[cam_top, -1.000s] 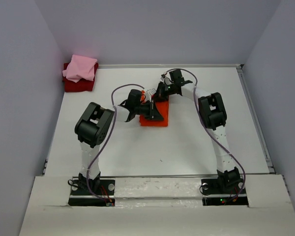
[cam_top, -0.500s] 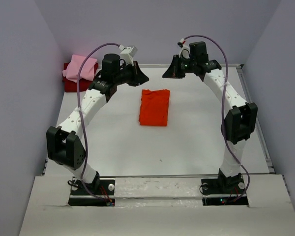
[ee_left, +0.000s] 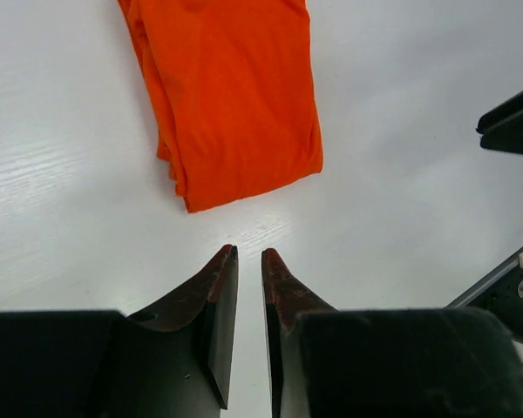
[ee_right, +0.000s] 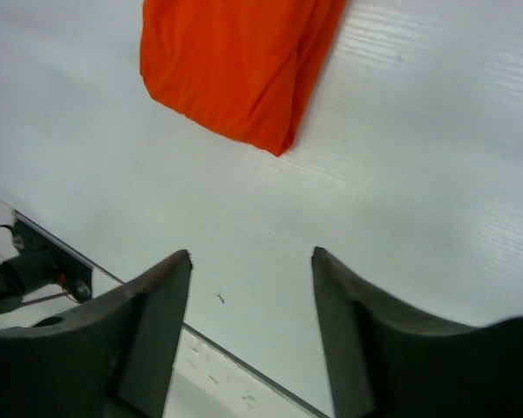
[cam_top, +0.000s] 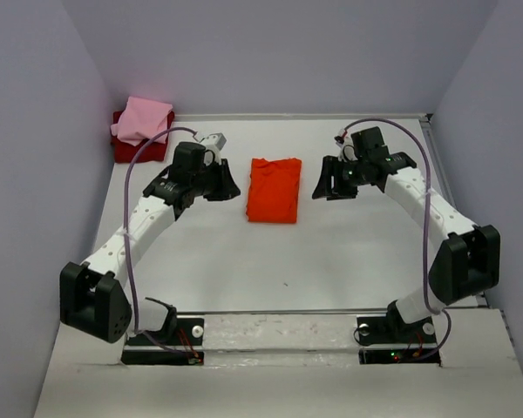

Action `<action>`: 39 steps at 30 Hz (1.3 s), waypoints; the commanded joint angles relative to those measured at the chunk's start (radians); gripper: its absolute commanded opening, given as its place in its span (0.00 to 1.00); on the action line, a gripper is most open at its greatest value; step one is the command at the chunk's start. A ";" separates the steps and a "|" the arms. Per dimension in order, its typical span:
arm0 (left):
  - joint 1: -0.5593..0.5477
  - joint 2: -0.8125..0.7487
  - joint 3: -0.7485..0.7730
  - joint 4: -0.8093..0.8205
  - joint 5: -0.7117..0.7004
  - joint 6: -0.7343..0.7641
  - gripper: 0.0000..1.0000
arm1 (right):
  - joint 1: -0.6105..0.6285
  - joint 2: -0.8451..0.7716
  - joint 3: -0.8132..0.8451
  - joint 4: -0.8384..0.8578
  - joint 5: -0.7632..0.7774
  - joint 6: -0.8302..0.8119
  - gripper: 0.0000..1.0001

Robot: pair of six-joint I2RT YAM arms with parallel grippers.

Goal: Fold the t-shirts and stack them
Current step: Smooth out wrinkles on the folded tshirt

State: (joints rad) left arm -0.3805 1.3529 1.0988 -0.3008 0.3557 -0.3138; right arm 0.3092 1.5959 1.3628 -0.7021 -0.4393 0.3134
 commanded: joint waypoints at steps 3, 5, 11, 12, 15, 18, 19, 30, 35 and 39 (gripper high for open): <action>-0.006 -0.161 -0.048 -0.004 -0.107 -0.062 0.25 | 0.005 -0.284 -0.155 0.027 0.077 -0.037 0.84; -0.005 -0.175 -0.063 -0.004 -0.101 -0.074 0.25 | 0.005 -0.344 -0.180 0.033 0.086 -0.027 0.95; -0.004 -0.195 -0.092 -0.017 -0.049 -0.096 0.99 | 0.005 -0.441 -0.198 -0.028 0.108 -0.025 1.00; -0.005 -0.214 -0.103 -0.012 -0.058 -0.108 0.99 | 0.005 -0.454 -0.205 -0.033 0.119 -0.019 1.00; -0.003 -0.233 -0.126 -0.035 -0.096 -0.113 0.99 | 0.005 -0.494 -0.231 -0.043 0.105 -0.017 1.00; -0.004 -0.248 -0.137 -0.073 -0.141 -0.091 0.99 | 0.005 -0.534 -0.255 -0.043 0.103 -0.016 1.00; -0.006 -0.258 -0.143 -0.077 -0.149 -0.088 0.99 | 0.005 -0.543 -0.260 -0.043 0.100 -0.016 1.00; -0.006 -0.314 -0.166 -0.098 -0.195 -0.054 0.99 | 0.005 -0.590 -0.286 -0.056 0.099 -0.019 1.00; -0.006 -0.324 -0.174 -0.090 -0.195 -0.054 0.99 | 0.005 -0.597 -0.294 -0.057 0.099 -0.019 1.00; -0.005 -0.330 -0.183 -0.083 -0.187 -0.051 0.99 | 0.005 -0.596 -0.297 -0.056 0.094 -0.016 1.00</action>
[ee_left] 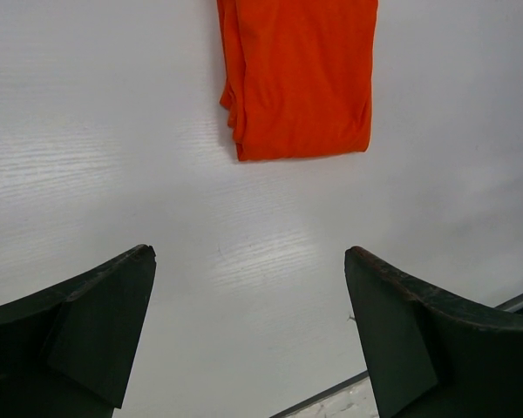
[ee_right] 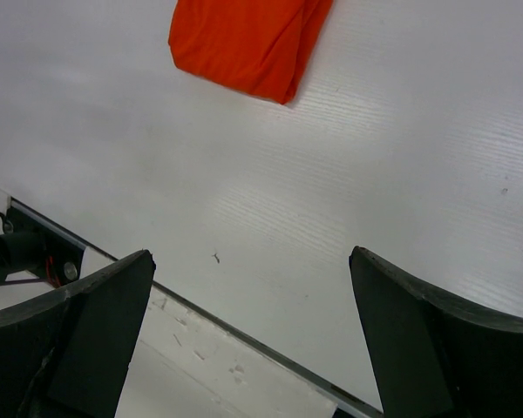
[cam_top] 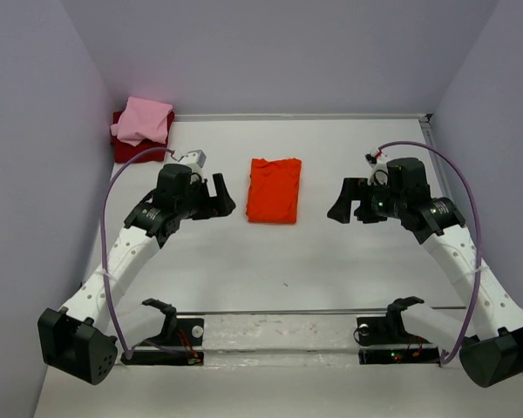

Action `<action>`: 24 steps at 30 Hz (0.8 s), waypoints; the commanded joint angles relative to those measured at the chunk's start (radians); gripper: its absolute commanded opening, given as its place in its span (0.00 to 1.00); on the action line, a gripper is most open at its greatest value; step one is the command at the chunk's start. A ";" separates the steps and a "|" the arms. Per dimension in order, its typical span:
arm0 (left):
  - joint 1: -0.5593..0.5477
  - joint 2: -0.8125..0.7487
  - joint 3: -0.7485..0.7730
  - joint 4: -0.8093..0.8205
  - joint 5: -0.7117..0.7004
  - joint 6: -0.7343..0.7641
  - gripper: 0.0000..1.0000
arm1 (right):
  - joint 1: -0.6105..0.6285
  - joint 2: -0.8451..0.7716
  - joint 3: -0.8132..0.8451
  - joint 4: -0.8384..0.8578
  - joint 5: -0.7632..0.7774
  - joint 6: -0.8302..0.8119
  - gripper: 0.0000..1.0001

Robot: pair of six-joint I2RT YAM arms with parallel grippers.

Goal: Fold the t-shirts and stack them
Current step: Smooth out wrinkles on the folded tshirt

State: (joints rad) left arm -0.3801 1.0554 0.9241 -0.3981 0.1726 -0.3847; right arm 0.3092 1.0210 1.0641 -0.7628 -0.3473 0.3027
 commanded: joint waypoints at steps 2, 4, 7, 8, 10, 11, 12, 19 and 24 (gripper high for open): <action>-0.006 -0.032 -0.019 0.030 0.031 0.027 0.99 | 0.005 -0.016 0.000 0.005 0.001 -0.005 1.00; -0.005 -0.011 -0.037 0.071 0.059 0.038 0.99 | 0.005 -0.013 -0.003 0.008 -0.001 -0.004 1.00; -0.003 0.061 -0.091 0.128 0.070 0.037 0.99 | 0.005 -0.013 -0.009 0.022 -0.015 -0.002 1.00; -0.002 0.086 -0.109 0.139 0.077 0.030 0.99 | 0.005 -0.012 -0.009 0.022 -0.018 -0.002 1.00; 0.009 0.133 -0.157 0.234 0.148 0.017 0.99 | 0.005 -0.004 -0.001 0.022 -0.019 -0.008 1.00; 0.017 0.144 -0.180 0.279 0.181 0.003 0.99 | 0.005 -0.004 0.002 0.020 -0.019 -0.010 1.00; 0.029 0.156 -0.204 0.335 0.264 -0.049 0.99 | 0.005 -0.002 0.005 0.020 -0.016 -0.011 1.00; 0.083 0.356 -0.197 0.622 0.398 -0.093 0.99 | 0.005 0.013 0.028 0.019 -0.018 -0.020 1.00; 0.095 0.498 -0.051 0.614 0.429 -0.060 0.99 | 0.005 0.028 0.040 0.017 -0.019 -0.036 1.00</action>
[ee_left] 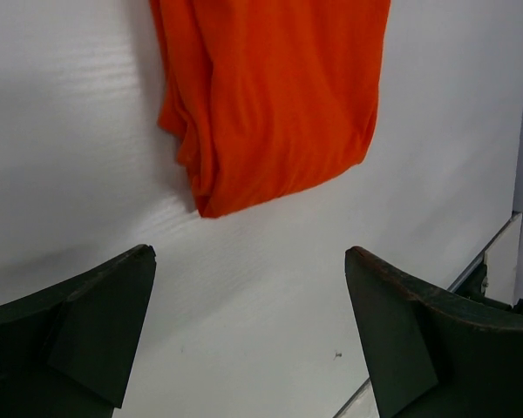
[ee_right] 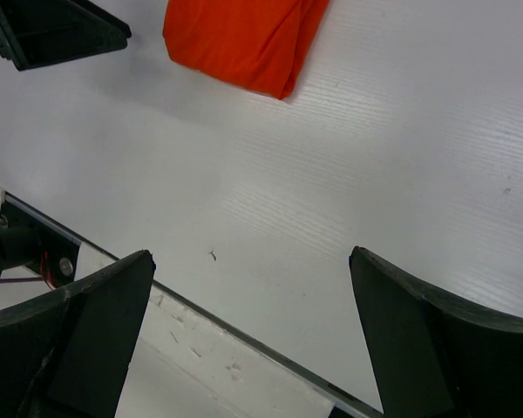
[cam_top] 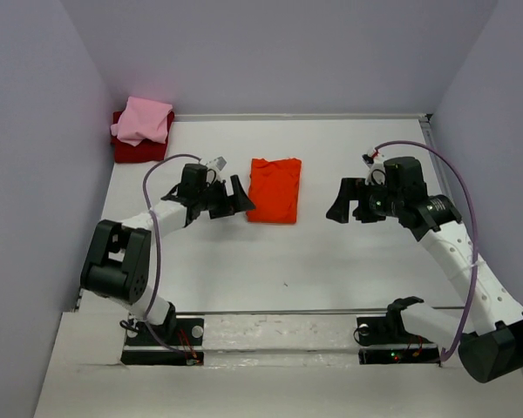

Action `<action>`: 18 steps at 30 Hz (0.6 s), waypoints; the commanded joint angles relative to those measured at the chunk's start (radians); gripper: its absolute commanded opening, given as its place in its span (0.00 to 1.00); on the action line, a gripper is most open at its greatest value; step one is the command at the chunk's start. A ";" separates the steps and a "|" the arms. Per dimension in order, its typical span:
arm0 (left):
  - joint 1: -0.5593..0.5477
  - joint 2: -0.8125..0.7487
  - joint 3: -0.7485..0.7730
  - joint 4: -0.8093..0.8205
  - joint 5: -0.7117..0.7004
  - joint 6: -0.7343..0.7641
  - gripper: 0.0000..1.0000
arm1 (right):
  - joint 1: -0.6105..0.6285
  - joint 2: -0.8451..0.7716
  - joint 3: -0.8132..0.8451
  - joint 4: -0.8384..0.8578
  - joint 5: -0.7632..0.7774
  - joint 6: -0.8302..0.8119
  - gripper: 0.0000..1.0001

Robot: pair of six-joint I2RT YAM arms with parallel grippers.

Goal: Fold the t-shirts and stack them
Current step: Smooth out wrinkles on the folded tshirt, then put the neatly folded tshirt into the corner of the board with the left arm

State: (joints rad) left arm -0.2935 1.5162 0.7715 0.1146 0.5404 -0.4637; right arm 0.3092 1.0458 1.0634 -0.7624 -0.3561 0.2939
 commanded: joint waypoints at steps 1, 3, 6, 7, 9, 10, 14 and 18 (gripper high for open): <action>0.011 0.089 0.135 0.105 0.076 0.016 0.99 | 0.005 0.006 0.046 0.017 -0.011 -0.030 1.00; 0.011 0.136 0.159 0.120 0.101 0.010 0.99 | 0.005 0.010 0.050 0.015 -0.010 -0.033 1.00; 0.011 0.205 0.196 0.146 0.102 0.002 0.99 | 0.005 0.011 0.053 0.011 -0.006 -0.038 1.00; 0.013 0.216 0.213 0.148 0.104 0.000 0.99 | 0.005 0.010 0.052 0.012 -0.004 -0.038 1.00; 0.011 0.237 0.229 0.139 0.098 0.002 0.99 | 0.005 0.013 0.052 0.014 -0.006 -0.038 1.00; 0.011 0.255 0.244 0.125 0.086 0.010 0.99 | 0.005 0.014 0.052 0.015 -0.009 -0.036 1.00; 0.011 0.291 0.284 0.048 0.000 0.042 0.99 | 0.005 0.022 0.050 0.023 -0.017 -0.035 1.00; 0.013 0.340 0.307 0.048 0.024 0.051 0.96 | 0.005 0.028 0.050 0.026 -0.012 -0.035 1.00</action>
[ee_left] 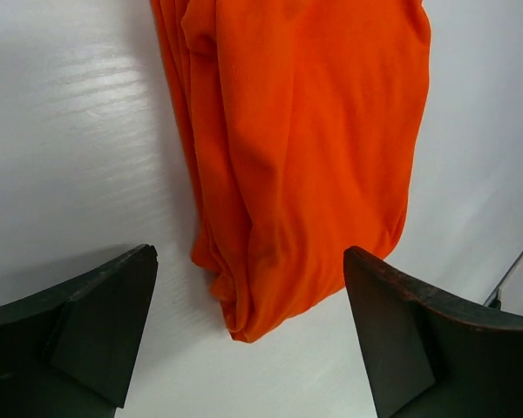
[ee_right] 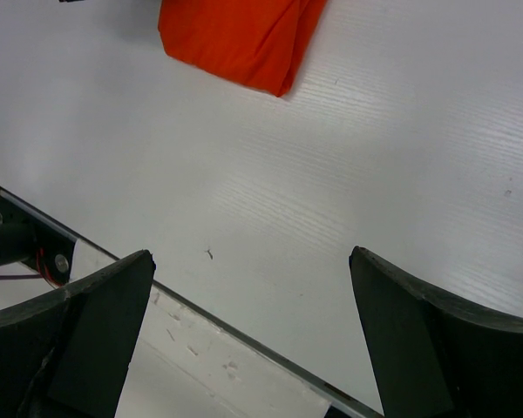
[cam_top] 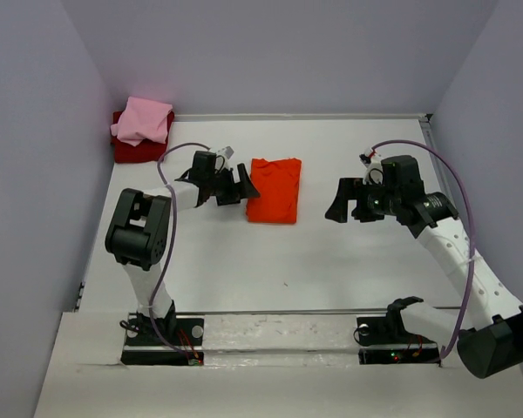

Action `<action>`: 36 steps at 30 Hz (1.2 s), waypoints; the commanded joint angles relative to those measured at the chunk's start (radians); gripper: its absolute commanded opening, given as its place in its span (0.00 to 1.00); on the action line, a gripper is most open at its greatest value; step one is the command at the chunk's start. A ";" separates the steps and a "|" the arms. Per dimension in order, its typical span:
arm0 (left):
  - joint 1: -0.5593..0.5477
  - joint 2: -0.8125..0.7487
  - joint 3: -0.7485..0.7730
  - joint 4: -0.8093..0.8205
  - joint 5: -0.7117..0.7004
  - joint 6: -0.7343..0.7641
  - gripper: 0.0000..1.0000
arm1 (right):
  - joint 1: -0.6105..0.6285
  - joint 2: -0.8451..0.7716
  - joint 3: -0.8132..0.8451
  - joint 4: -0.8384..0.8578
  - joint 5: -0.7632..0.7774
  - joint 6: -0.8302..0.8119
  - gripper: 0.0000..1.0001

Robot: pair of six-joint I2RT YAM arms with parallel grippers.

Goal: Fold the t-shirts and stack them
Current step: Put the neatly folded tshirt into the corner of the board with the left arm

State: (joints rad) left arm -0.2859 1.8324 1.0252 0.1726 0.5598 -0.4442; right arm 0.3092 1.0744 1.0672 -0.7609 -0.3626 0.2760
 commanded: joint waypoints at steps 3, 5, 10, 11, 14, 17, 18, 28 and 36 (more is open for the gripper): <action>0.004 0.059 0.070 0.014 0.061 0.032 0.64 | 0.005 0.001 0.045 0.023 -0.004 -0.018 1.00; 0.005 0.083 0.075 0.022 0.080 0.022 0.60 | 0.005 0.004 0.040 0.021 -0.002 -0.020 1.00; 0.004 0.103 0.082 0.045 0.113 0.013 0.62 | 0.005 0.004 0.028 0.023 0.002 -0.020 1.00; 0.004 0.107 0.084 0.047 0.118 0.015 0.62 | 0.005 0.005 0.028 0.023 0.001 -0.018 1.00; 0.004 0.128 0.093 0.051 0.138 0.012 0.52 | 0.005 0.010 0.025 0.023 0.004 -0.020 1.00; 0.004 0.151 0.105 0.067 0.163 0.006 0.19 | 0.005 0.013 0.023 0.023 0.002 -0.020 1.00; 0.004 0.171 0.111 0.073 0.179 0.001 0.11 | 0.005 0.013 0.022 0.021 0.002 -0.020 1.00; 0.034 0.307 0.286 0.044 0.180 -0.021 0.00 | 0.005 -0.002 0.008 0.012 -0.013 -0.011 1.00; 0.119 0.433 0.587 -0.103 0.154 0.025 0.00 | 0.005 -0.005 0.004 0.005 -0.027 -0.008 1.00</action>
State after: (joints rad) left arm -0.2176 2.2463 1.4918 0.1524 0.7467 -0.4564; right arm 0.3092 1.0885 1.0649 -0.7605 -0.3733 0.2764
